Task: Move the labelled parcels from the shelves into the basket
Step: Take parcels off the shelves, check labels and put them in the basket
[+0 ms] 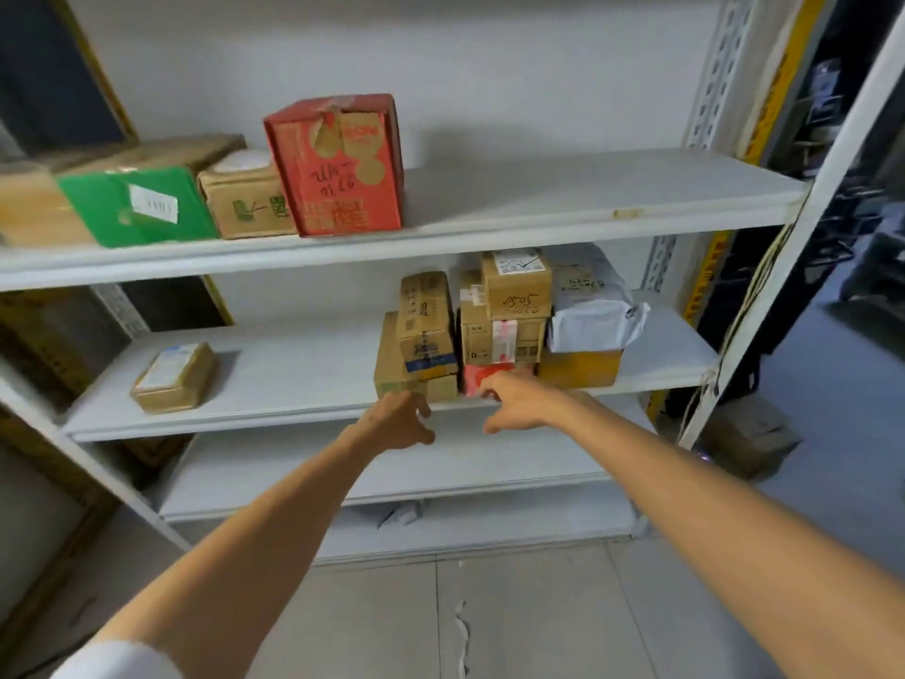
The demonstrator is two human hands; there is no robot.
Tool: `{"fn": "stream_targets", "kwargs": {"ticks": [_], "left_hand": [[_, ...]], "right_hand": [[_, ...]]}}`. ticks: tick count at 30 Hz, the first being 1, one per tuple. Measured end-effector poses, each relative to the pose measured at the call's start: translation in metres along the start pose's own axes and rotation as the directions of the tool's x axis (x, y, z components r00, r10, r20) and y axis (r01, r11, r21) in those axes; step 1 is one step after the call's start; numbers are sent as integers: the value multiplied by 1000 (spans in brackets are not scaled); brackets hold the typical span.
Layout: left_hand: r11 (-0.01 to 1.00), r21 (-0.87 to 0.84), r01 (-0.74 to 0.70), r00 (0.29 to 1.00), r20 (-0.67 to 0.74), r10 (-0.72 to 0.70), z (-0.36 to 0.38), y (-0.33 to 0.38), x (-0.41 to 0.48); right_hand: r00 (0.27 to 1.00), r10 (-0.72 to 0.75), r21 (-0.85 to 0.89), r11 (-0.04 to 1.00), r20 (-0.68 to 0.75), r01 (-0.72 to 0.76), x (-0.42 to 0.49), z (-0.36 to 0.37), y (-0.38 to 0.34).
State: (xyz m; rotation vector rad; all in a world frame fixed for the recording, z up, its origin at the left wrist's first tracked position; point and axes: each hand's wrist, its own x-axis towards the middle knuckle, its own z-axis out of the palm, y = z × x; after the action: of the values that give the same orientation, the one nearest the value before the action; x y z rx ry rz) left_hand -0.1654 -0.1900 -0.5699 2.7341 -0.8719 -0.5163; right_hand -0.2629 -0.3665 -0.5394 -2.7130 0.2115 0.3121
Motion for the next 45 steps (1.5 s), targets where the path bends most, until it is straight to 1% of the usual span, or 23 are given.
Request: {"fn": "stream_targets", "kwargs": {"ticks": [3, 6, 9, 12, 15, 19, 21, 25, 28, 33, 34, 36, 37, 39, 40, 42, 44, 45], "left_hand": [[999, 22, 41, 999, 6, -41, 2, -14, -5], [999, 27, 39, 999, -19, -38, -8, -22, 2], [998, 53, 45, 998, -47, -43, -22, -34, 16], [996, 70, 57, 998, -22, -56, -37, -48, 34], [998, 15, 55, 998, -2, -55, -48, -65, 56], [1000, 23, 21, 1000, 15, -21, -56, -84, 87], [1000, 28, 7, 999, 36, -8, -57, -90, 101], [1000, 3, -20, 998, 67, 20, -59, -96, 124], [999, -44, -22, 996, 86, 26, -58, -94, 138], [989, -146, -38, 998, 48, 46, -59, -83, 154], [983, -182, -38, 998, 45, 47, -59, -80, 155], [949, -313, -22, 999, 34, 34, -59, -77, 157], [919, -394, -10, 1000, 7, 14, -61, -76, 158], [852, -524, -5, 995, -88, -48, -72, -75, 154], [833, -554, -2, 988, -132, -86, -78, -74, 152], [830, -558, 16, 966, -204, -156, -88, -72, 145], [804, -593, 44, 935, -259, -242, -85, -73, 139], [781, -621, 62, 925, -258, -279, -77, -76, 138]], "right_hand": [[999, -27, -25, 999, 33, 27, 10, 5, -5], [1000, -21, -32, 999, 22, 22, 25, 1, -6], [1000, 4, -1, 1000, -12, -4, 47, -5, -13], [999, 43, 4, 999, -14, -43, 69, -7, -23], [996, 80, 13, 997, -27, -80, 93, -10, -31], [991, 94, 147, 986, -92, -80, 122, -12, -44], [985, 112, 187, 979, -132, -86, 135, -12, -51], [966, 203, 234, 958, -160, -163, 160, -2, -54], [952, 259, 270, 940, -164, -209, 173, 7, -50], [955, 270, 268, 936, -126, -229, 193, 13, -44], [950, 287, 272, 930, -125, -245, 196, 14, -44], [930, 336, 319, 906, -146, -277, 202, 14, -45], [919, 355, 356, 892, -173, -277, 203, 14, -47], [890, 378, 429, 869, -257, -245, 203, 15, -54], [871, 386, 462, 859, -302, -220, 201, 16, -58], [834, 389, 518, 842, -391, -150, 198, 22, -63], [815, 386, 576, 814, -433, -80, 194, 29, -67], [811, 392, 607, 792, -435, -57, 193, 32, -67]]}}
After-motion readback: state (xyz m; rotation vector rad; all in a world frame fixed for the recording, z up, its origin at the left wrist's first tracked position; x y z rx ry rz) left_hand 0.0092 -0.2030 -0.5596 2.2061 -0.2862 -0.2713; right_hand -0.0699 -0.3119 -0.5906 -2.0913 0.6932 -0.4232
